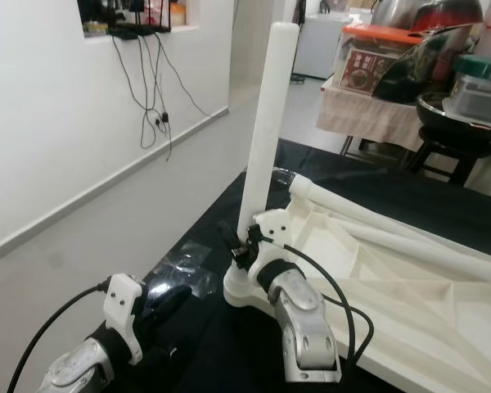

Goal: Building children table

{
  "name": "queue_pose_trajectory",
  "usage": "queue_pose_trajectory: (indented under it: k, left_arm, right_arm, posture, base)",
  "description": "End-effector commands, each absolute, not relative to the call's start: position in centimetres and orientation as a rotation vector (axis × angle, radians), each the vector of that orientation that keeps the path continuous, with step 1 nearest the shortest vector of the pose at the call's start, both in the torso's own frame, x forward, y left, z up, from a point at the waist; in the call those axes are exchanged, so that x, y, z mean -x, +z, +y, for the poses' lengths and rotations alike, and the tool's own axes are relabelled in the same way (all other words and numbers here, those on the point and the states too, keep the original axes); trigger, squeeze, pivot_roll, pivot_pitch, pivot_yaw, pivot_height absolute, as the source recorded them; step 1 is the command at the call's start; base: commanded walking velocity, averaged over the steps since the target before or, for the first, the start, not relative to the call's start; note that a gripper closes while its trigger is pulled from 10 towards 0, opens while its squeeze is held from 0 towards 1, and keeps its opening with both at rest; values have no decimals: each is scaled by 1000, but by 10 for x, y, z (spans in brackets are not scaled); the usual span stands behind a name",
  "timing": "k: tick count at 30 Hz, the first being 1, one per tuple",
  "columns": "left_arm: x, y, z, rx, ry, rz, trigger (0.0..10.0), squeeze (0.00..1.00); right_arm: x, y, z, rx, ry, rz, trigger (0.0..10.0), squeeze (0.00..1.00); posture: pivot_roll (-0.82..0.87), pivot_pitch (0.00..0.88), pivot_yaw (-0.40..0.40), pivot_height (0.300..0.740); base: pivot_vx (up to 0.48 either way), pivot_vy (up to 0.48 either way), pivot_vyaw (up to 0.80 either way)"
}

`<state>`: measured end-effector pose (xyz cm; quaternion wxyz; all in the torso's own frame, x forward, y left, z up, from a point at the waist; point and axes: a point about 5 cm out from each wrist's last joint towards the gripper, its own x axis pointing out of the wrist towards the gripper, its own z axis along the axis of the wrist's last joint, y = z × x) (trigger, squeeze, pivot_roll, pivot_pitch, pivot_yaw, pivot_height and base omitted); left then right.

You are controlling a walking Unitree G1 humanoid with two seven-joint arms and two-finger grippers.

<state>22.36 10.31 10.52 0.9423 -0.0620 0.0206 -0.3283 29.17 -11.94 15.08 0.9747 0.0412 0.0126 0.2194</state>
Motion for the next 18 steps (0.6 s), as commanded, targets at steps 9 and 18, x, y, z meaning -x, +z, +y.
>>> queue_pose_trajectory:
  k: [9,18]
  left_arm:
    - [-225,104,101,131,-674,50,10000,0]
    - [-228,102,98,131,-676,53,10000,0]
  right_arm:
    - [-294,153,-111,-203,717,71,10000,1000]
    - [-322,175,-135,-75,1212,39,10000,0]
  posture:
    - [-11,0,-62,740]
    - [9,0,-71,740]
  base:
    - [0,0,0]
    - [0,0,0]
